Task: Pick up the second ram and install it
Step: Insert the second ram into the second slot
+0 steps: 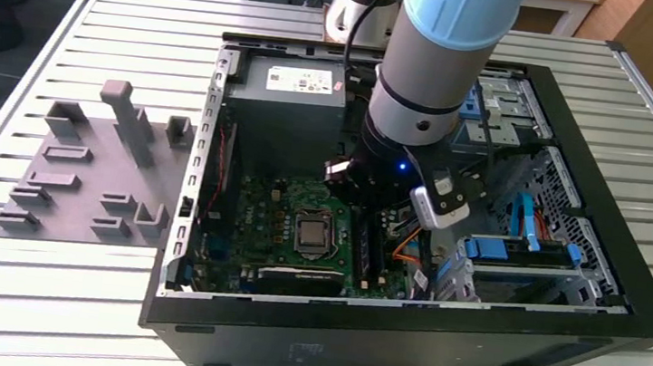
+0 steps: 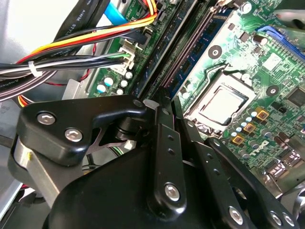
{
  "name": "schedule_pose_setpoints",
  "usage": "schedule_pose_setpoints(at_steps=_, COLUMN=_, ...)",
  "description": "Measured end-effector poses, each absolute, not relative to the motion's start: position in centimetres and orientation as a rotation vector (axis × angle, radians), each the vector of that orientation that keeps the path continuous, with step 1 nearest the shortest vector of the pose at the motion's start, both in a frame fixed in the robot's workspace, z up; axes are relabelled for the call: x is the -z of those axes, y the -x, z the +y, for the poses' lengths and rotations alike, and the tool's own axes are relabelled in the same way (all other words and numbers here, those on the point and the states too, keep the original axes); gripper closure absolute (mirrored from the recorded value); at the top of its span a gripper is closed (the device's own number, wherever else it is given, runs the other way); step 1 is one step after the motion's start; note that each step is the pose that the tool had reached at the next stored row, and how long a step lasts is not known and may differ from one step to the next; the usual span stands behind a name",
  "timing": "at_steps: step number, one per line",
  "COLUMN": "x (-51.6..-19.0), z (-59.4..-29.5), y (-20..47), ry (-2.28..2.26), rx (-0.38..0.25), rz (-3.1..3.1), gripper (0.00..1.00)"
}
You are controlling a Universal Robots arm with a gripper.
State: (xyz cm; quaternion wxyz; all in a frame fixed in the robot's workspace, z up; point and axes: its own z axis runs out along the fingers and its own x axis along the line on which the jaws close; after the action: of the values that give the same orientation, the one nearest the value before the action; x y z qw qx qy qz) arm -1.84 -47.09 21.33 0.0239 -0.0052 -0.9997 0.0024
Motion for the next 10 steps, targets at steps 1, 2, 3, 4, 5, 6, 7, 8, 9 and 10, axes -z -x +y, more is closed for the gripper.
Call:
schedule_pose_setpoints(at_steps=1, x=-21.37, z=-47.09, y=1.83, ry=0.016, rx=-0.009, rz=-3.094, gripper=0.86)
schedule_pose_setpoints(at_steps=2, x=-21.4, z=-47.09, y=1.83, ry=0.016, rx=-0.01, rz=-3.094, gripper=0.86)
schedule_pose_setpoints(at_steps=3, x=-21.41, z=-47.09, y=1.83, ry=0.016, rx=-0.01, rz=-3.094, gripper=0.86)
schedule_pose_setpoints(at_steps=4, x=-21.41, z=-47.09, y=1.83, ry=0.016, rx=-0.01, rz=-3.094, gripper=0.86)
schedule_pose_setpoints(at_steps=5, x=-21.41, z=-47.09, y=1.83, ry=0.016, rx=-0.01, rz=-3.094, gripper=0.86)
schedule_pose_setpoints(at_steps=6, x=-21.42, z=-47.1, y=1.84, ry=0.016, rx=-0.011, rz=-3.094, gripper=0.86)
schedule_pose_setpoints(at_steps=7, x=-21.43, z=-47.13, y=1.84, ry=0.016, rx=-0.011, rz=-3.094, gripper=0.86)
schedule_pose_setpoints(at_steps=8, x=-21.43, z=-47.16, y=1.85, ry=0.016, rx=-0.011, rz=-3.094, gripper=0.86)
schedule_pose_setpoints(at_steps=9, x=-21.43, z=-47.19, y=1.84, ry=0.016, rx=-0.011, rz=-3.094, gripper=0.86)
schedule_pose_setpoints(at_steps=10, x=-21.42, z=-47.23, y=1.83, ry=0.015, rx=-0.011, rz=-3.094, gripper=0.86)
